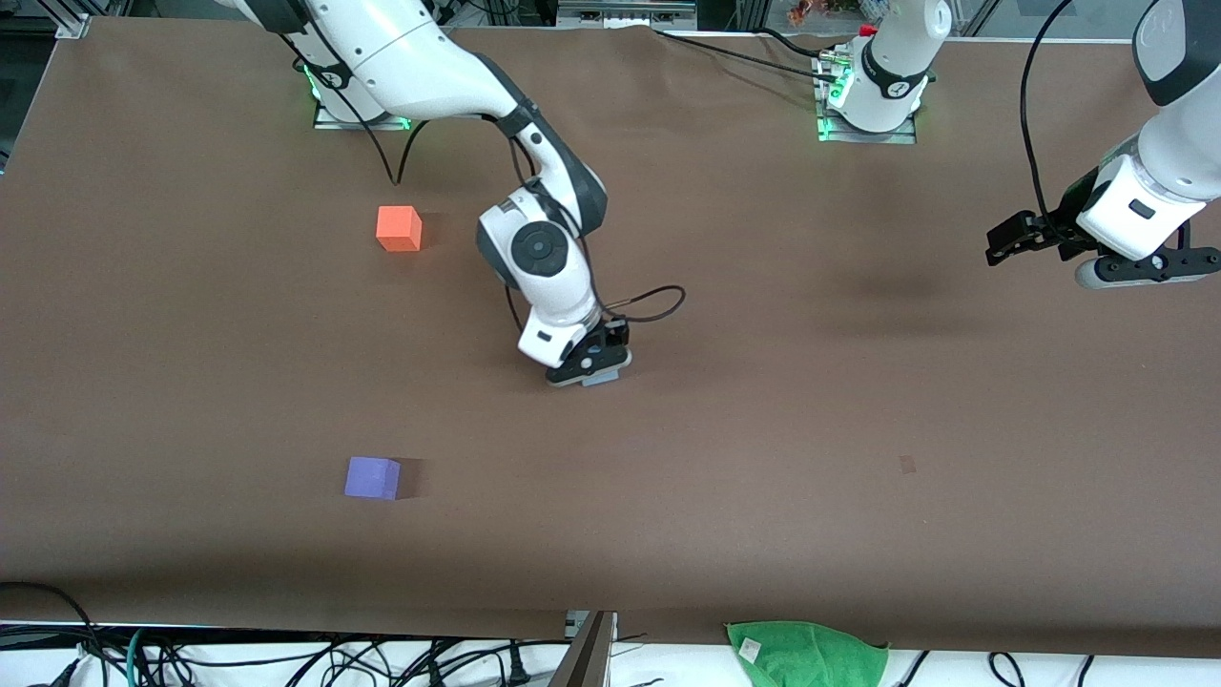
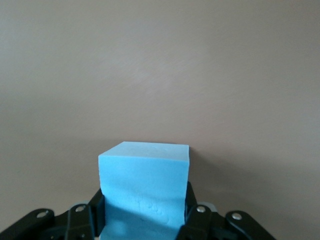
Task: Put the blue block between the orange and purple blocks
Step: 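Lift and carry the blue cube with the right gripper toward the orange cube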
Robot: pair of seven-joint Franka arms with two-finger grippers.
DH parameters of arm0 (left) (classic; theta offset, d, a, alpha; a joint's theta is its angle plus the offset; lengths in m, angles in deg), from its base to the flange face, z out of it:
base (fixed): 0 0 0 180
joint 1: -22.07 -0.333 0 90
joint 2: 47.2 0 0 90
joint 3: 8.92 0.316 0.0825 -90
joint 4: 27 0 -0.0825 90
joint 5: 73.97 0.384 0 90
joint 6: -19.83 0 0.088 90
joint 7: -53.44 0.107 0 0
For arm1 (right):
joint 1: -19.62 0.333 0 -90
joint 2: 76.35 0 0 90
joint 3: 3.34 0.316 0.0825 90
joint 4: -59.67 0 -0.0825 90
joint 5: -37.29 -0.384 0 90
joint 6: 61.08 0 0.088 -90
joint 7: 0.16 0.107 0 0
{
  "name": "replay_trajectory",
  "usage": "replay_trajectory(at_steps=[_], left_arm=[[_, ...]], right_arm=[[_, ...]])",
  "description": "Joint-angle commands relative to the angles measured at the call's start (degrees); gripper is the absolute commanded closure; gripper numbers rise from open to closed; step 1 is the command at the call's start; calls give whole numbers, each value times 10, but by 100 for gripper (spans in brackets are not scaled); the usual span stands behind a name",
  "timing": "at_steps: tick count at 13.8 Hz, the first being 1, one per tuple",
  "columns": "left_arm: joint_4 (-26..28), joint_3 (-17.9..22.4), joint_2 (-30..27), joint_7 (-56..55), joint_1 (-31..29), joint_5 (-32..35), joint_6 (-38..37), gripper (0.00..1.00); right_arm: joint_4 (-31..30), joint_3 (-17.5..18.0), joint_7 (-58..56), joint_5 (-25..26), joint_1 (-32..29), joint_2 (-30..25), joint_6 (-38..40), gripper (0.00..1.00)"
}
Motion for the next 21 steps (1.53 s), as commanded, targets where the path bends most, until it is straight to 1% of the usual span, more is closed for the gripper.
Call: replay_trajectory(at_steps=[1,4,6,7,8,10,12,16,18,21], left_arm=[[-5,-3,1,16,-7,-3,-3,0],[-5,-3,0,16,-7,-3,-4,0],[-5,-3,0,16,-7,-2,-6,0],[-6,-3,0,16,-7,-3,-5,0],[-6,-3,0,17,-7,-2,-5,0],[-6,-3,0,24,-7,-2,-5,0],[-5,-3,1,24,-7,-2,-5,0],[-5,-3,1,28,-7,-3,-5,0],[-5,-3,1,27,-7,-2,-5,0],[-4,-3,1,27,-8,-3,-5,0]], right_arm=[[-5,5,-37,-5,-49,-47,82,69],[-7,4,-137,-7,-127,-91,208,69],[-10,4,-164,-7,-178,-114,278,69],[-14,-5,-163,-5,-188,-124,301,69],[-29,-29,-161,-5,-189,-136,306,69],[-65,-53,-158,-6,-189,-158,306,69],[-118,-69,-158,-6,-189,-178,282,69],[-227,-74,-155,-7,-189,-215,193,69],[-277,-74,-150,-7,-189,-227,133,70],[-307,-73,-143,-7,-189,-228,90,69]])
